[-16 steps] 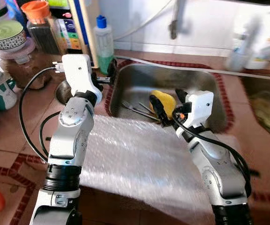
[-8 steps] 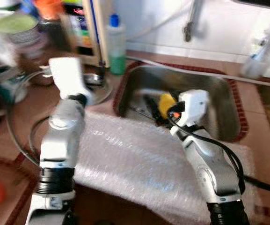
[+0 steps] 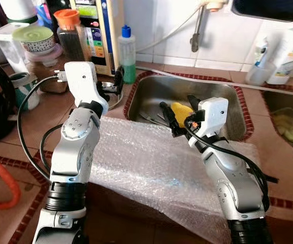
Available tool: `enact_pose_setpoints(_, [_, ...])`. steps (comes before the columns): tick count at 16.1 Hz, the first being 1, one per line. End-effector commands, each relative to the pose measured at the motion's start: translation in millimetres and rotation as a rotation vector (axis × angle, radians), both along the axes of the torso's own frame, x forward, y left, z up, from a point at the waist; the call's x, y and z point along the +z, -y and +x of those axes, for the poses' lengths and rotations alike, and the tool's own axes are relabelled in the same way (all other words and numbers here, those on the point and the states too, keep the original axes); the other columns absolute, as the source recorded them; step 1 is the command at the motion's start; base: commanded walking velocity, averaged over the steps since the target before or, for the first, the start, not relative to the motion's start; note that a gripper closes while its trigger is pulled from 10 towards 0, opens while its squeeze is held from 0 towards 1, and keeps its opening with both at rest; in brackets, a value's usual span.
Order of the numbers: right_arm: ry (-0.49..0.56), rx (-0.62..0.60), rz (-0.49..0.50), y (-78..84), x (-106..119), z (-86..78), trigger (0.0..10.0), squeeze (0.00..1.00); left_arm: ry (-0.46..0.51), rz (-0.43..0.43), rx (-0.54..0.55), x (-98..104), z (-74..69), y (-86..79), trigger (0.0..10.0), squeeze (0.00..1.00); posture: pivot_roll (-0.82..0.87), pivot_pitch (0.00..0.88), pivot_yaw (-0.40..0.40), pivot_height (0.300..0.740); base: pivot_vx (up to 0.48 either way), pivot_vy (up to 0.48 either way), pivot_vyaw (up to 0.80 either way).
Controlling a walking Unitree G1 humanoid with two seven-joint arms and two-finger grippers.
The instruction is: Kitchen organization
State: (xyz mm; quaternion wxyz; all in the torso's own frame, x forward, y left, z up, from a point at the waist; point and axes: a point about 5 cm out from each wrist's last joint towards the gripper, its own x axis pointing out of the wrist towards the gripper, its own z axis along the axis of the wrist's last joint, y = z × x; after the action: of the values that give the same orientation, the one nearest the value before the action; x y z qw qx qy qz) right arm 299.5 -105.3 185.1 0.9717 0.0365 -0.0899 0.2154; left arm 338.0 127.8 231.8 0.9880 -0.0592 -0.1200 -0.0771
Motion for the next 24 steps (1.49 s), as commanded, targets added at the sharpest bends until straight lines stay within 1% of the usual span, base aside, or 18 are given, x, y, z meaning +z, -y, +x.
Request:
enact_pose_setpoints(1, [0.006,-0.006,0.002,2.0,2.2,1.8,10.0,0.49,0.019,0.005,-0.017,6.0,-0.6,2.1,10.0,0.0,0.02,0.086,0.038,0.74,0.394,0.0,0.0])
enact_pose_setpoints(11, [0.003,-0.006,0.002,2.3,2.2,1.8,10.0,0.48,0.021,-0.017,-0.043,6.4,-2.9,5.7,10.0,0.0,0.02,0.094,0.033,0.74,0.409,0.0,0.0])
enact_pose_setpoints(12, [0.002,-0.006,0.002,2.2,2.0,1.7,10.0,0.48,0.025,-0.01,-0.034,6.7,-3.4,5.5,10.0,0.0,0.02,0.095,0.033,0.74,0.0,0.0,0.0])
enact_pose_setpoints(14, [-0.002,-0.006,0.001,2.6,0.7,1.3,10.0,0.48,0.015,-0.024,-0.038,4.6,-5.2,7.8,10.0,0.0,0.02,0.096,0.032,0.74,0.0,0.0,0.0])
enact_pose_setpoints(18, [-0.005,-0.005,0.001,2.7,-0.2,1.4,10.0,0.48,-0.022,-0.031,-0.036,-2.1,-6.9,10.7,10.0,0.0,0.02,0.099,0.033,0.74,0.0,0.0,0.0])
enact_pose_setpoints(21, [-0.006,-0.006,0.002,2.5,-0.3,1.7,10.0,0.48,-0.047,-0.007,0.014,-4.4,-4.1,5.4,10.0,0.0,0.02,0.099,0.032,0.74,0.0,0.0,0.0])
enact_pose_setpoints(23, [-0.006,-0.005,0.001,2.6,0.3,2.2,10.0,0.48,-0.084,0.016,0.067,-12.3,-2.0,0.1,10.0,0.0,0.02,0.099,0.032,0.74,0.0,0.0,0.0])
enact_pose_setpoints(24, [-0.006,-0.003,0.001,2.5,0.6,2.4,10.0,0.48,-0.096,0.04,0.111,-15.9,-0.2,-5.4,10.0,0.0,0.02,0.101,0.03,0.74,0.0,0.0,0.0])
